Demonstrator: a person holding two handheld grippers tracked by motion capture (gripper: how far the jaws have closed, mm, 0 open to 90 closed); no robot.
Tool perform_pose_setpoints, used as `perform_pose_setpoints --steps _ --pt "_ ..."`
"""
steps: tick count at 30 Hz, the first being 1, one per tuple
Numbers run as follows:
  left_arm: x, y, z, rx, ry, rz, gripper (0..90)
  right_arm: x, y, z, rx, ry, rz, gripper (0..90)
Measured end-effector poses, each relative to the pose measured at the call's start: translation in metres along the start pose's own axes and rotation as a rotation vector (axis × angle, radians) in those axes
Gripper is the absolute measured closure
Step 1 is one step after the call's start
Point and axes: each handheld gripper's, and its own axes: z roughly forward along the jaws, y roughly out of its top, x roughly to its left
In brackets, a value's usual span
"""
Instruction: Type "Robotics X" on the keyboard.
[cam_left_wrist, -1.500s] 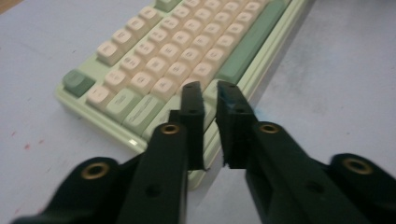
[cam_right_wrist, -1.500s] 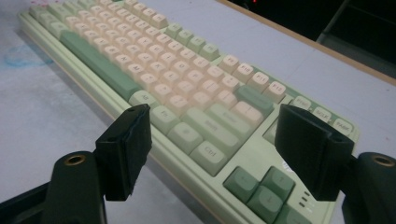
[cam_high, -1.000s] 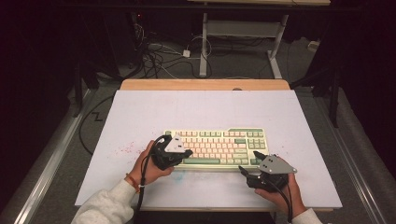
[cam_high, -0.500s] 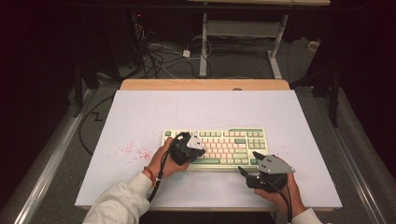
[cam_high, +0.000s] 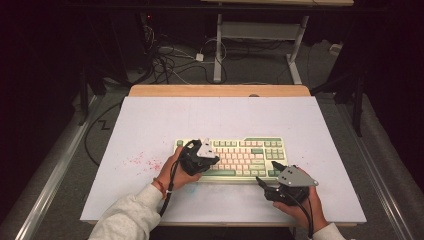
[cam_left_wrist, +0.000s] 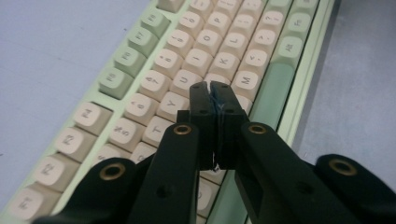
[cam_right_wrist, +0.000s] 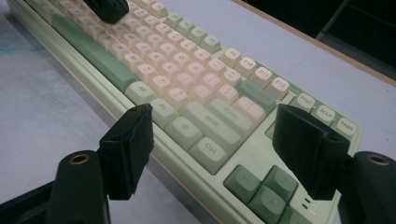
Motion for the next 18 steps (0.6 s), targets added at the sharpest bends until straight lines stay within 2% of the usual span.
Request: perform_pose_setpoints --steps 3,7,15,18 --pt "0.002 -0.002 -0.008 -0.037 0.014 -0.014 85.0 0.000 0.000 0.000 0.002 0.003 -0.001 29.9" --pt "0.001 -0.004 -0.018 -0.062 0.035 -0.009 83.7 0.000 0.001 -0.001 -0.004 0.003 -0.008 29.8" --pt "0.003 -0.014 -0.037 -0.091 0.073 -0.008 79.7 0.000 0.000 -0.001 0.000 0.004 -0.009 29.8" --pt "0.004 -0.017 -0.041 -0.091 0.086 -0.002 75.5 0.000 0.001 -0.001 0.001 0.005 -0.008 29.8"
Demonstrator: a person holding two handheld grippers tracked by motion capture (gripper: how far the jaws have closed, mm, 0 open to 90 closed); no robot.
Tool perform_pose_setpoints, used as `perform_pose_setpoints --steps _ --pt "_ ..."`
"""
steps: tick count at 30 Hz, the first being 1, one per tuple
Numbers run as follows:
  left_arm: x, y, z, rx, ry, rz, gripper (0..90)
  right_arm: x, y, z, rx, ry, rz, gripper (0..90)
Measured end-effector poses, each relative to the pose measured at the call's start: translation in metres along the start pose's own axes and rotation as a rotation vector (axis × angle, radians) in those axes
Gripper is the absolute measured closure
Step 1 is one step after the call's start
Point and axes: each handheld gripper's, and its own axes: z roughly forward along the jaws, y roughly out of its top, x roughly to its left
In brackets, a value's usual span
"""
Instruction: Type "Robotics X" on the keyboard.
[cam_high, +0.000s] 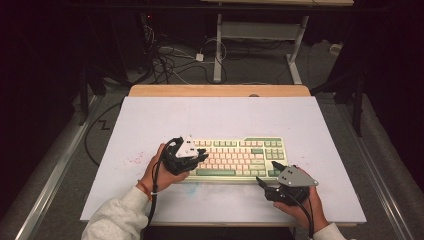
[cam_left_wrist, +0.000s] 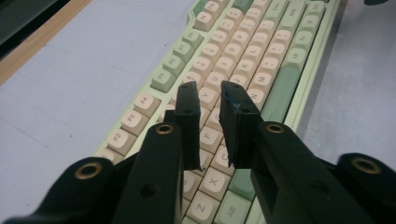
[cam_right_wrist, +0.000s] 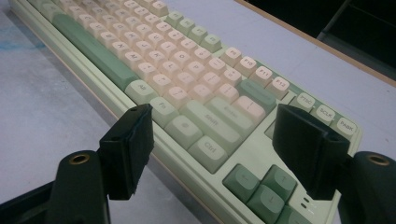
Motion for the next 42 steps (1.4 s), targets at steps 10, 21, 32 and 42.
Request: perform_pose_setpoints --steps 10,21,32,42 --pt "0.002 -0.014 -0.014 -0.037 0.070 0.004 49.7 0.001 -0.001 0.001 0.014 0.001 -0.003 30.3" --pt "0.000 -0.036 -0.030 -0.048 0.150 -0.016 20.2 0.002 -0.001 0.003 0.027 0.011 -0.008 30.7" --pt "-0.007 -0.068 -0.041 -0.064 0.208 -0.089 18.1 0.001 0.002 0.004 0.017 0.007 -0.002 35.4" --pt "-0.008 -0.089 -0.051 -0.020 0.234 -0.129 17.3 -0.001 0.013 0.011 0.033 0.082 -0.006 61.6"
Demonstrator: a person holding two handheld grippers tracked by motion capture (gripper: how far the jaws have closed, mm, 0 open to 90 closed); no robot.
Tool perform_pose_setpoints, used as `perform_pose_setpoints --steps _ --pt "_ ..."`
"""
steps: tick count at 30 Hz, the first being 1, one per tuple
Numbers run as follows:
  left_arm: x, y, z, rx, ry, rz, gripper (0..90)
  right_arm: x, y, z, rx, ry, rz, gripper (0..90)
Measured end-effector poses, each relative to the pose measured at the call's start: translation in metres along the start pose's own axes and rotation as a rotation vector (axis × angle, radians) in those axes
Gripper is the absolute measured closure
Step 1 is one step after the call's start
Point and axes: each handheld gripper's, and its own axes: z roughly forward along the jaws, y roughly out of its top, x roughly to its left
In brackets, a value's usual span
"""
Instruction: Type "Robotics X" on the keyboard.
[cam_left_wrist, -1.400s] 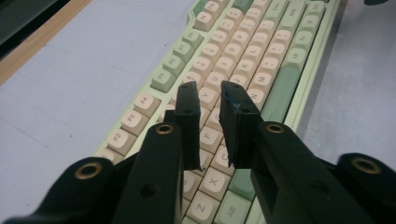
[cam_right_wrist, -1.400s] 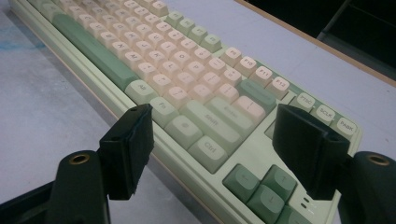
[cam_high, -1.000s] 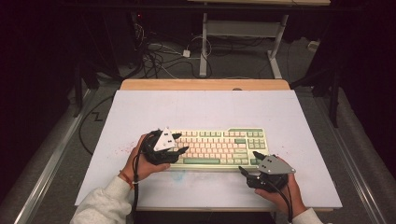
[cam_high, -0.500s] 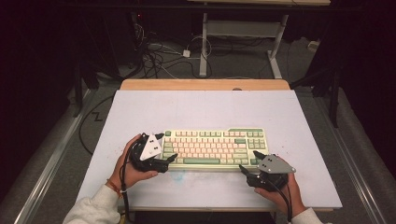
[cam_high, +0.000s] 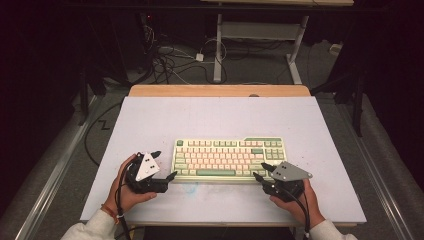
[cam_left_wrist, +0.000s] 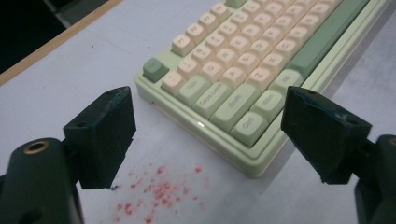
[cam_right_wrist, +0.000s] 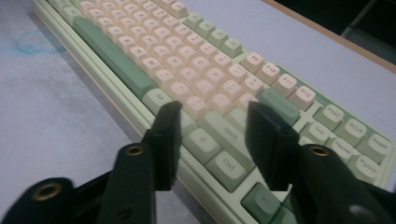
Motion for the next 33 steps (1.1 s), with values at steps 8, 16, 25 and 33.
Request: perform_pose_setpoints --steps 8,16,25,33 --pt "0.000 -0.010 -0.004 0.028 0.002 -0.001 17.2 -0.004 0.020 0.017 0.057 0.050 -0.013 86.4" --pt "-0.002 -0.011 -0.004 0.029 -0.014 -0.010 17.8 -0.008 0.045 0.046 0.095 0.066 -0.033 90.0" --pt "-0.002 -0.012 -0.001 0.037 -0.028 0.010 19.3 -0.006 0.061 0.079 0.145 0.092 -0.047 90.0" --pt "-0.003 -0.013 0.001 0.054 -0.037 0.020 19.3 -0.003 0.063 0.095 0.178 0.085 -0.057 90.0"
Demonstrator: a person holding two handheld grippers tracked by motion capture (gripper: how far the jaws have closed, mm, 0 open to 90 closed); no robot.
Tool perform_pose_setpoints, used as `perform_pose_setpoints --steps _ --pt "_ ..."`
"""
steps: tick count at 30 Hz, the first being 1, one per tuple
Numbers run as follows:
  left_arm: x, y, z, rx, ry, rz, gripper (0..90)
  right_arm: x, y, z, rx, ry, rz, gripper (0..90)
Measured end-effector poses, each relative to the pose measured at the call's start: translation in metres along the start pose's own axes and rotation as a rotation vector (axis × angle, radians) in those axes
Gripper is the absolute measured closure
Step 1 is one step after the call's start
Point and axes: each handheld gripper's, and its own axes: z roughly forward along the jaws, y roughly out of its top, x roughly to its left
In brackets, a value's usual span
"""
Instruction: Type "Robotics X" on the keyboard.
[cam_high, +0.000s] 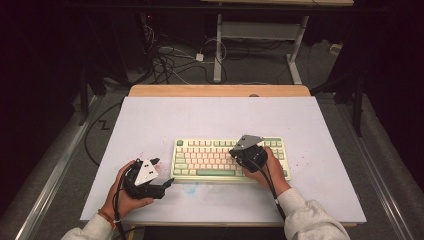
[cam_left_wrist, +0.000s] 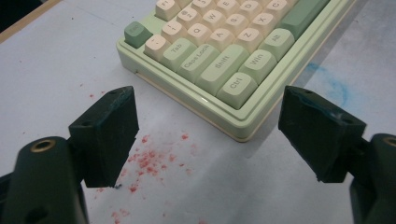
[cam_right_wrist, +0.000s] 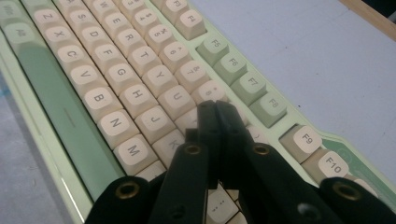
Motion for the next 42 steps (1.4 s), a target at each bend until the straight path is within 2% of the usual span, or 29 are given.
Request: perform_pose_setpoints --steps 9,11,13,14,17,25,27,34,42 --pt "0.000 -0.001 0.002 0.012 -0.009 0.003 19.3 -0.002 -0.002 0.003 0.014 -0.009 0.014 90.0" --pt "0.000 -0.001 0.003 0.017 -0.012 0.006 19.1 -0.001 -0.003 0.005 0.034 -0.006 0.003 90.0" --pt "0.000 -0.002 0.004 0.024 -0.020 -0.004 19.1 -0.001 -0.003 0.004 0.031 -0.004 0.000 90.0" --pt "0.000 -0.001 0.004 0.022 -0.015 0.005 19.0 -0.001 -0.003 0.004 0.030 -0.003 -0.007 90.0" --pt "0.000 -0.001 0.004 0.018 -0.014 0.004 19.0 -0.002 -0.003 0.001 0.012 -0.004 0.015 90.0" --pt "0.000 -0.002 0.004 0.026 -0.012 0.008 19.1 -0.005 -0.004 -0.007 -0.034 -0.004 0.035 90.0" --pt "0.000 -0.002 0.004 0.028 -0.020 -0.002 19.0 -0.005 -0.004 -0.009 -0.046 -0.005 0.038 90.0" --pt "0.000 -0.002 0.005 0.039 -0.008 0.010 19.1 -0.005 -0.004 -0.015 -0.078 -0.007 0.035 90.0" --pt "-0.001 -0.001 0.005 0.043 0.000 0.010 19.1 -0.005 -0.005 -0.025 -0.125 -0.008 0.037 85.1"
